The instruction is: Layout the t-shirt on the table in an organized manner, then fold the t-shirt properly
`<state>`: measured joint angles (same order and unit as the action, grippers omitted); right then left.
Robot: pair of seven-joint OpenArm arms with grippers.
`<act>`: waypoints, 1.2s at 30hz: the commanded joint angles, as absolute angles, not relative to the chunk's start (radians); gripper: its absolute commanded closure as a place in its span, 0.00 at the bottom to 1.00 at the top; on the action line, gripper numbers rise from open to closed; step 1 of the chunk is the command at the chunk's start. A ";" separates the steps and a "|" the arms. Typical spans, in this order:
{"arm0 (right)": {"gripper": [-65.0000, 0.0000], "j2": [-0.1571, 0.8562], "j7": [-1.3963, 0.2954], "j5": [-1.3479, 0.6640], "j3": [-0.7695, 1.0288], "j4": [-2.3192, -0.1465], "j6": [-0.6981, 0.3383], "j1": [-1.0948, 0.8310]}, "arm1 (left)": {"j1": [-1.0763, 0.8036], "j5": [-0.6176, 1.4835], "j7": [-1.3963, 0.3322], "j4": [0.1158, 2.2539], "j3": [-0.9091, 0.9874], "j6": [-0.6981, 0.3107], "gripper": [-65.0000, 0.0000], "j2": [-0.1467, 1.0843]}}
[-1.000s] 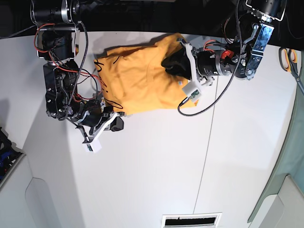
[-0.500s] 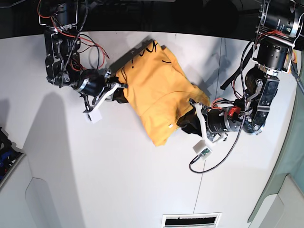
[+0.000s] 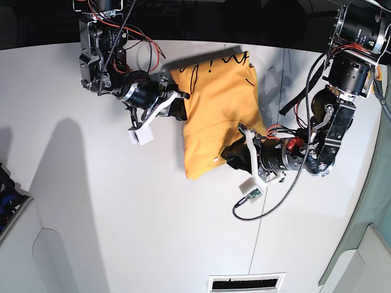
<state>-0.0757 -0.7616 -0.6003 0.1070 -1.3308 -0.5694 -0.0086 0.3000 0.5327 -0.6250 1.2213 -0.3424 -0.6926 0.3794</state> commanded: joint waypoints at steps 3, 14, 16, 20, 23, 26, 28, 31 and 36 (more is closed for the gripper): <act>1.00 -0.060 -0.756 -0.593 0.112 -1.407 -0.583 0.005 | 0.329 0.646 -0.656 1.293 -0.296 -0.698 0.73 0.440; 1.00 0.179 -0.839 -0.635 0.112 -1.556 -0.580 -0.077 | 0.112 0.925 -0.868 1.557 -0.185 -0.698 0.73 0.643; 1.00 0.231 -0.839 -0.657 0.112 -1.600 -0.580 -0.126 | 0.008 0.925 -0.868 1.617 -0.130 -0.698 0.73 0.664; 1.00 0.308 -0.840 -0.667 0.112 -1.682 -0.580 -0.228 | -0.205 0.944 -0.869 1.742 0.006 -0.698 0.73 0.665; 1.00 0.336 -0.838 -0.675 0.115 -1.738 -0.580 -0.323 | -0.370 0.944 -0.868 1.823 0.090 -0.698 0.73 0.660; 1.00 0.344 -0.839 -0.694 0.121 -1.792 -0.580 -0.403 | -0.503 0.954 -0.868 1.905 0.154 -0.698 0.73 0.638; 1.00 0.344 -0.839 -0.696 0.120 -1.821 -0.580 -0.457 | -0.579 0.953 -0.869 1.959 0.189 -0.698 0.73 0.611; 1.00 0.344 -0.839 -0.696 0.120 -1.830 -0.580 -0.537 | -0.680 0.945 -0.868 1.977 0.213 -0.698 0.73 0.566; 1.00 0.344 -0.830 -0.656 0.120 -1.823 -0.581 -0.664 | -0.798 0.815 -0.839 1.916 0.209 -0.698 0.74 0.479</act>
<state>0.3344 -0.8429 -0.6449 0.1158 -1.8107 -0.5732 -0.6605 -0.7898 0.7994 -0.8478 1.9045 0.2031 -0.6895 0.4706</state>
